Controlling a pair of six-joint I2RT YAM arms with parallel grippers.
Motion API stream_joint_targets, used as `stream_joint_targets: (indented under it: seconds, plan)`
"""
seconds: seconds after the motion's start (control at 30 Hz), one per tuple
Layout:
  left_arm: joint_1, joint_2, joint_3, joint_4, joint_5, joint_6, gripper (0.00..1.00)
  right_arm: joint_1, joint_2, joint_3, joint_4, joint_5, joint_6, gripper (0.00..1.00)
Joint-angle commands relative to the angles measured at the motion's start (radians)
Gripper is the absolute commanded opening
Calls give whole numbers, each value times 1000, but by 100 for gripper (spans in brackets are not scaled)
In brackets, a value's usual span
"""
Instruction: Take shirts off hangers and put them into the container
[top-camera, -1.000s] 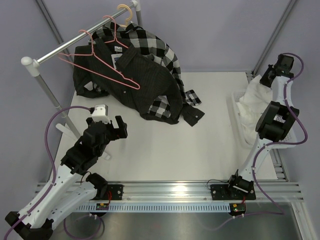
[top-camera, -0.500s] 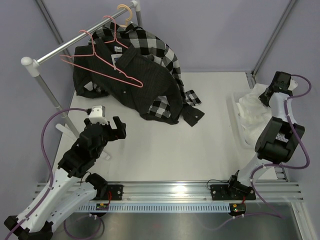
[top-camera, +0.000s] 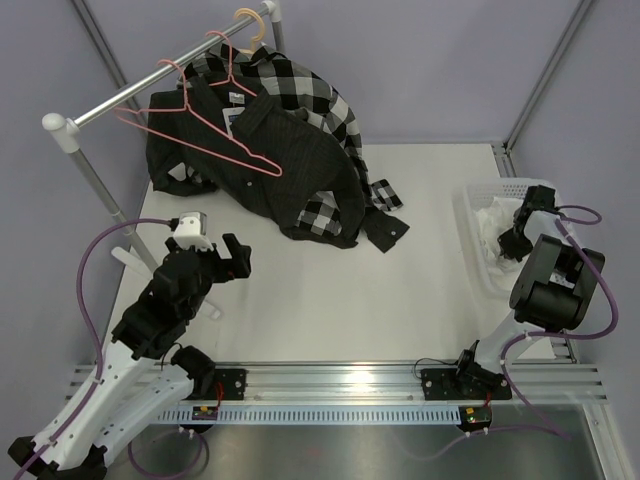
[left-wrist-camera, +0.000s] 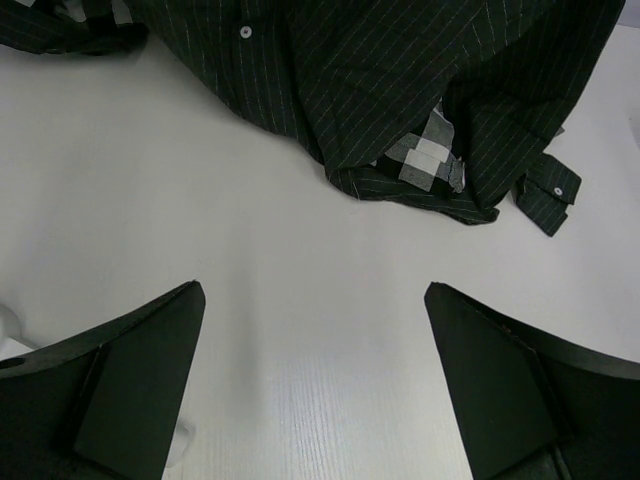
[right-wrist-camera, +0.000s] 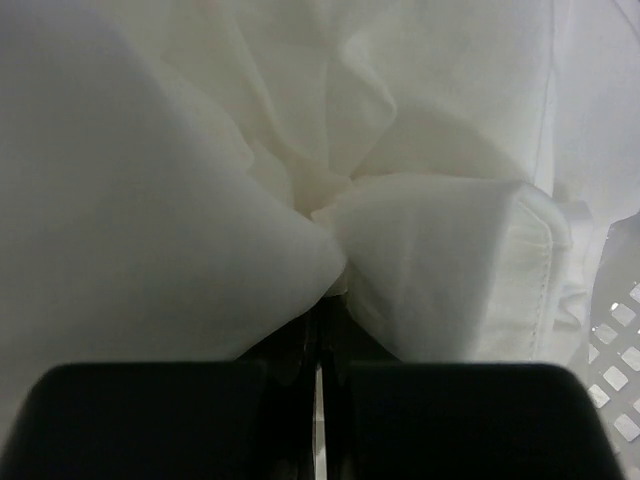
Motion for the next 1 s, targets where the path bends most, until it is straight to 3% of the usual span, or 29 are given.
stream_joint_targets:
  seconds: [0.0, 0.13, 0.17, 0.2, 0.4, 0.53, 0.73, 0.83, 0.97]
  plan:
    - [2, -12, 14, 24, 13, -3, 99, -15, 33, -2, -62, 25, 24, 0]
    - [4, -11, 14, 23, 4, -3, 99, -17, 27, 35, -99, 32, 22, 10]
    - [4, -11, 13, 24, 4, -3, 99, -17, -18, 29, -99, 39, 21, 14]
    - [4, -6, 14, 24, 4, -3, 99, -17, -46, 24, -99, 42, 13, 27]
    - [6, -2, 13, 24, -1, 0, 99, -17, -307, 24, -128, 25, -24, 59]
    - [7, 3, 13, 24, -2, 0, 99, -3, -501, 26, -113, -24, -42, 69]
    - [9, -1, 13, 26, -13, 3, 99, 196, -684, 78, 26, -188, -234, 82]
    - [9, -12, 13, 26, -37, 5, 99, 348, -683, 150, 82, -335, -321, 94]
    - [10, -31, 10, 26, -73, 8, 99, 518, -588, 321, 108, -498, -415, 96]
